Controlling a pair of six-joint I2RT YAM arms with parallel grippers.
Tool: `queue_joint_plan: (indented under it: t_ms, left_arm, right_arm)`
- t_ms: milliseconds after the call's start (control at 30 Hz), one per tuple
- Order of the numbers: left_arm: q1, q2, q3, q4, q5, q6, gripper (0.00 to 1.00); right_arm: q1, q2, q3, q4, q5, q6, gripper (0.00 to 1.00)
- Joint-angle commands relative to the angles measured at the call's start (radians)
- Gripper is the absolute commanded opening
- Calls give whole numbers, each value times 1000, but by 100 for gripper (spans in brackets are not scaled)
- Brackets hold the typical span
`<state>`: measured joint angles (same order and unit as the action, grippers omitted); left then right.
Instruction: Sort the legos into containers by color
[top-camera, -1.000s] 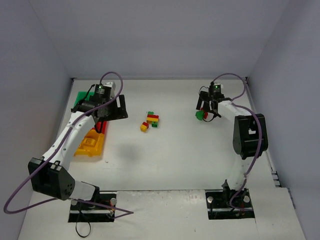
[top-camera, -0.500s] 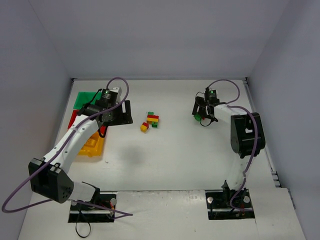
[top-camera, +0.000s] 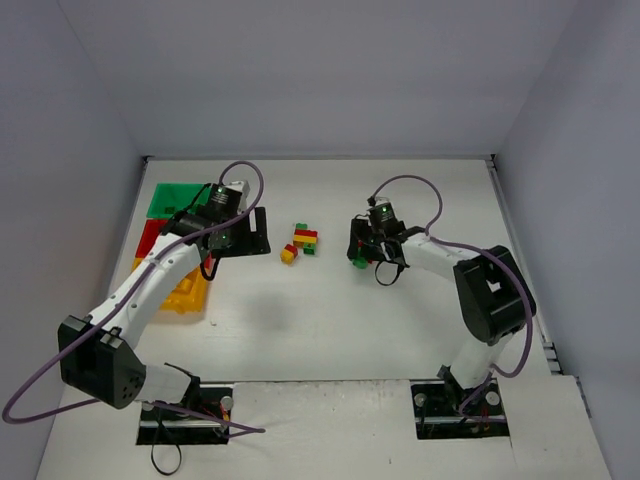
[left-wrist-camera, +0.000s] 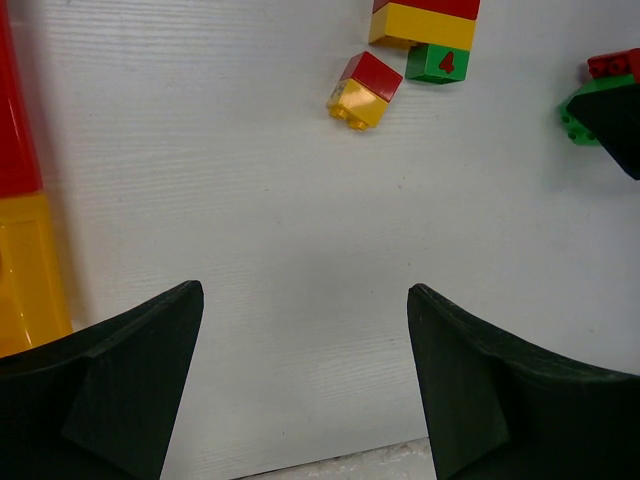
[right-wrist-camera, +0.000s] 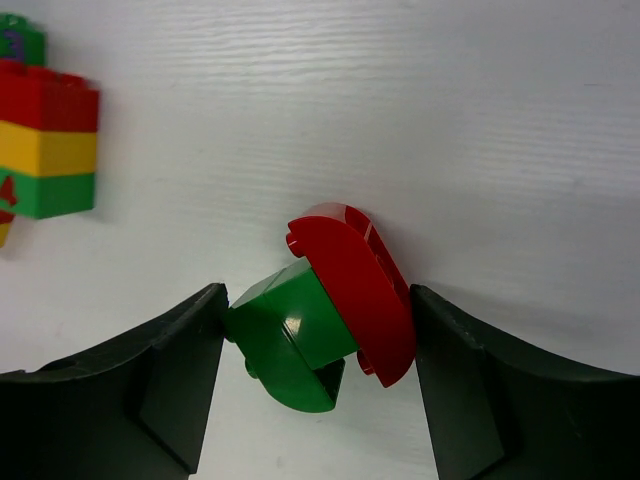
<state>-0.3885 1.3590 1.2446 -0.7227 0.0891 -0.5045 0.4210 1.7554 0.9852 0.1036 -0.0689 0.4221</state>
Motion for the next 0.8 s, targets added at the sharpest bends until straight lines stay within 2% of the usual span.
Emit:
queue_joint_plan:
  t_ms: [0, 200, 367, 533, 667, 767]
  left_arm:
    - [-7, -51, 4, 28, -5, -12, 76]
    - [-7, -63, -7, 28, -3, -11, 76]
    - [-7, -77, -27, 48, 40, -8, 76]
    - [-7, -74, -62, 118, 219, -2, 76]
    - [-9, -57, -76, 199, 406, -29, 76]
    - [-12, -38, -63, 230, 492, -45, 76]
  right_arm:
    - [56, -99, 7, 15, 15, 64, 64]
    - [139, -114, 32, -10, 1, 64, 69]
    - [188, -109, 37, -1, -16, -25, 64]
    - [251, -172, -8, 86, -97, -175, 62]
    - [289, -258, -42, 165, -250, -354, 62]
    - [303, -310, -65, 195, -342, -454, 63]
